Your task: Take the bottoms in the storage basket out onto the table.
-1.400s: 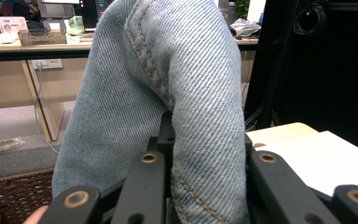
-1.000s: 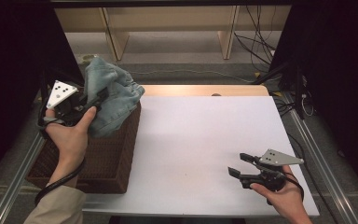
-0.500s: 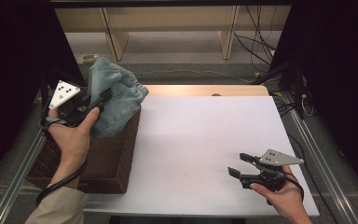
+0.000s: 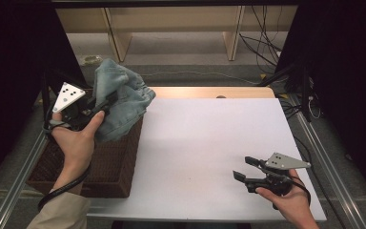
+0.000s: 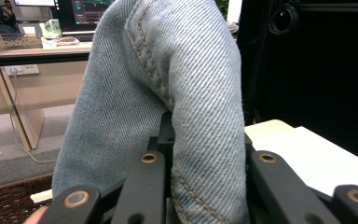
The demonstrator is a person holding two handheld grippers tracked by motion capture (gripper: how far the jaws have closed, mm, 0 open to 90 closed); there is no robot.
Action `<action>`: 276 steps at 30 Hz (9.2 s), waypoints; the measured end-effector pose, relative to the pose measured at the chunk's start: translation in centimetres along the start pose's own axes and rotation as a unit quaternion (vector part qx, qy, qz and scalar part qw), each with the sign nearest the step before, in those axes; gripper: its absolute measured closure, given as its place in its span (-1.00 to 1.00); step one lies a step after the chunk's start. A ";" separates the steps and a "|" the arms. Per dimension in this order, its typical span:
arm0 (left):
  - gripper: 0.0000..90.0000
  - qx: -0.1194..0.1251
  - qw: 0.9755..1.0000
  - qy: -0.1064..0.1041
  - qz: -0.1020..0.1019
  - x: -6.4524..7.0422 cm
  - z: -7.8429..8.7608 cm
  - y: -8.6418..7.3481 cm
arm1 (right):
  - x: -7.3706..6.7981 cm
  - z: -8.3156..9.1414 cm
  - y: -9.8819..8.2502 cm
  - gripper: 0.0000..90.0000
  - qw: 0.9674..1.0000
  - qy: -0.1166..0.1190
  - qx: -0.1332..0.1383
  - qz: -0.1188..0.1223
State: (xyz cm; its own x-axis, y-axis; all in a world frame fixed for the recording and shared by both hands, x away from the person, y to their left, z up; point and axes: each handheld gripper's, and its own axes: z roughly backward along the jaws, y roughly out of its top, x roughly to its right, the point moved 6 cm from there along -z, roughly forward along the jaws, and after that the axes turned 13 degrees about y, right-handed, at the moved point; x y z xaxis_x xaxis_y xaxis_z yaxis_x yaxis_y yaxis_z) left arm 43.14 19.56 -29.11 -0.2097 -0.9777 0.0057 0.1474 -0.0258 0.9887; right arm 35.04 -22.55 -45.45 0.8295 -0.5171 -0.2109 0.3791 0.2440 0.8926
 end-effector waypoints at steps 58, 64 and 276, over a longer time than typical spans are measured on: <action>0.65 0.004 0.996 -0.078 -0.031 5.5 1.0 0.1 | 0.0 0.0 0.0 -0.34 1.000 0.002 -0.001 0.000; 0.65 0.004 0.996 -0.086 -0.034 6.1 1.0 0.0 | 0.0 0.0 0.0 -0.34 1.000 0.002 -0.001 0.000; -0.79 -0.240 0.947 -0.131 -0.167 14.5 -5.3 -15.6 | -0.1 -0.1 -0.2 -0.34 1.000 0.005 -0.006 0.002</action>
State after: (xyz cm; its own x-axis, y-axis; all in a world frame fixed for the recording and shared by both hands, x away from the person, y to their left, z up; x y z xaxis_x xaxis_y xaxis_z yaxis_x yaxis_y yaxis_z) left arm 42.88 4.68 -45.21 -0.5455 -0.8150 -0.1954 0.4408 -0.4773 0.7602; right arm 34.98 -22.45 -45.67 0.8355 -0.5072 -0.2116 0.3808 0.2566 0.8883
